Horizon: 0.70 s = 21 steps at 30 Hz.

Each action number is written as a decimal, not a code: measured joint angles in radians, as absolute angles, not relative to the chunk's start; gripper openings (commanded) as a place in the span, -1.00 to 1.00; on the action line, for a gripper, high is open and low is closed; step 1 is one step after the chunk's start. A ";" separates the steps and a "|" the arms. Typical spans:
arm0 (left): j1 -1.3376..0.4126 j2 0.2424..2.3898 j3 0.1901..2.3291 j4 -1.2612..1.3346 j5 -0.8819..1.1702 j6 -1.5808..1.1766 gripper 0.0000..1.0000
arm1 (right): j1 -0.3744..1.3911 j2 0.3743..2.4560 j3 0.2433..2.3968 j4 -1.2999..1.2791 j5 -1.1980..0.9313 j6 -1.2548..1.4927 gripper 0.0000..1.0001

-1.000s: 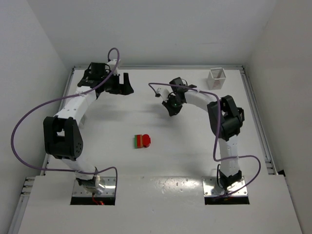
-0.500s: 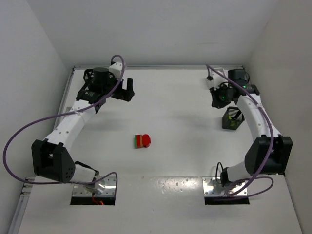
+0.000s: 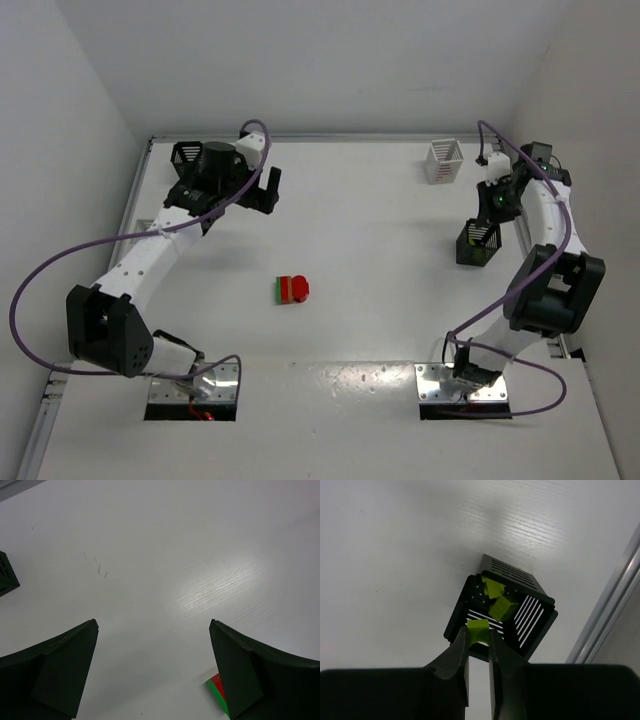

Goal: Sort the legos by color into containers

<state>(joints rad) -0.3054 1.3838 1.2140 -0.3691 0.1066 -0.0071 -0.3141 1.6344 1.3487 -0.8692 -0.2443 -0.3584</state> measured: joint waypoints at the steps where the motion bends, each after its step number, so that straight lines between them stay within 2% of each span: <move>1: -0.305 1.383 1.214 -0.373 0.105 -0.002 0.99 | -0.319 1.638 1.351 -0.874 -0.243 -0.366 -0.74; 3: -0.305 1.383 1.214 -0.379 0.105 0.004 0.99 | -0.327 1.646 1.356 -0.891 -0.241 -0.379 -0.45; 4: -0.305 1.383 1.214 -0.383 0.105 0.008 0.99 | -0.330 1.651 1.357 -0.896 -0.239 -0.387 -0.45; 5: -0.307 1.383 1.216 -0.392 0.105 0.010 0.99 | -0.334 1.655 1.356 -0.900 -0.236 -0.394 -0.32; 9: -0.309 1.388 1.243 -0.447 0.113 0.023 0.99 | -0.346 1.664 1.354 -0.906 -0.226 -0.416 -0.11; 11: -0.309 1.393 1.266 -0.470 0.120 0.030 0.99 | -0.352 1.664 1.354 -0.904 -0.220 -0.423 -0.04; 16: -0.309 1.393 1.279 -0.528 0.197 0.081 0.99 | -0.364 1.660 1.354 -0.900 -0.239 -0.448 -0.04; 21: -0.344 1.359 1.240 -0.628 0.308 0.257 0.99 | -0.348 1.594 1.327 -0.914 -0.332 -0.484 -0.01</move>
<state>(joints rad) -0.3443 1.3594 1.2396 -0.6285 0.3077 0.2569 -0.3477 1.5940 1.3270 -0.9142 -0.3325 -0.4835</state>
